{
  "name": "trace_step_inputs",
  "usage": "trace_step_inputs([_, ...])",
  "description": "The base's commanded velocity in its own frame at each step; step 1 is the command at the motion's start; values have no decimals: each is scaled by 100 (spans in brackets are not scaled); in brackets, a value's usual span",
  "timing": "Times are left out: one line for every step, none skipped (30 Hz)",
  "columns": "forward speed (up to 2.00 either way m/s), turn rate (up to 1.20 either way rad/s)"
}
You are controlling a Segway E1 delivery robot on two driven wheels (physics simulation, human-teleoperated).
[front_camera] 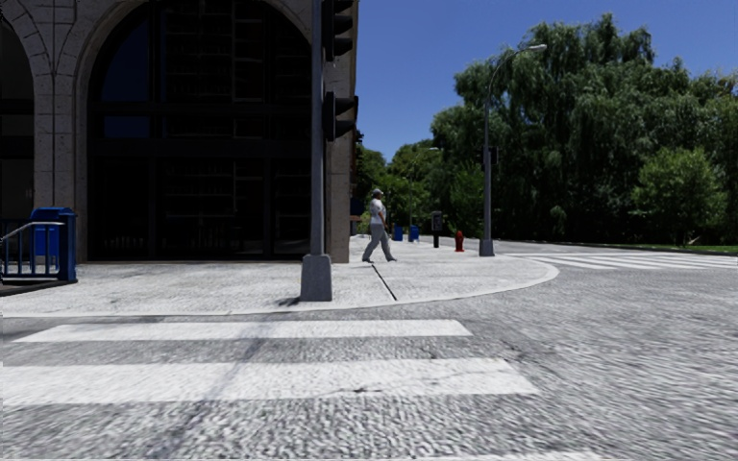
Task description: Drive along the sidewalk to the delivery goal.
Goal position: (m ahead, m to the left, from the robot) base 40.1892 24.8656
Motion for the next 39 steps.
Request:
trace_step_inputs([200,-27])
trace_step_inputs([200,-27])
trace_step_inputs([200,-27])
trace_step_inputs([200,-27])
trace_step_inputs([200,-27])
trace_step_inputs([200,-27])
trace_step_inputs([200,-27])
trace_step_inputs([200,-27])
trace_step_inputs([200,-27])
trace_step_inputs([200,-27])
trace_step_inputs([200,-27])
trace_step_inputs([200,-27])
trace_step_inputs([200,-27])
trace_step_inputs([200,-27])
trace_step_inputs([200,-27])
trace_step_inputs([200,-27])
trace_step_inputs([200,-27])
trace_step_inputs([200,-27])
trace_step_inputs([200,-27])
trace_step_inputs([200,-27])
trace_step_inputs([200,-27])
trace_step_inputs([200,-20])
trace_step_inputs([200,-20])
trace_step_inputs([200,-5])
trace_step_inputs([200,0])
trace_step_inputs([200,0])
trace_step_inputs([200,0])
trace_step_inputs([200,0])
trace_step_inputs([200,0])
trace_step_inputs([200,0])
trace_step_inputs([200,0])
trace_step_inputs([200,0])
trace_step_inputs([200,0])
trace_step_inputs([200,0])
trace_step_inputs([200,0])
trace_step_inputs([200,0])
trace_step_inputs([200,0])
trace_step_inputs([200,0])
trace_step_inputs([195,0])
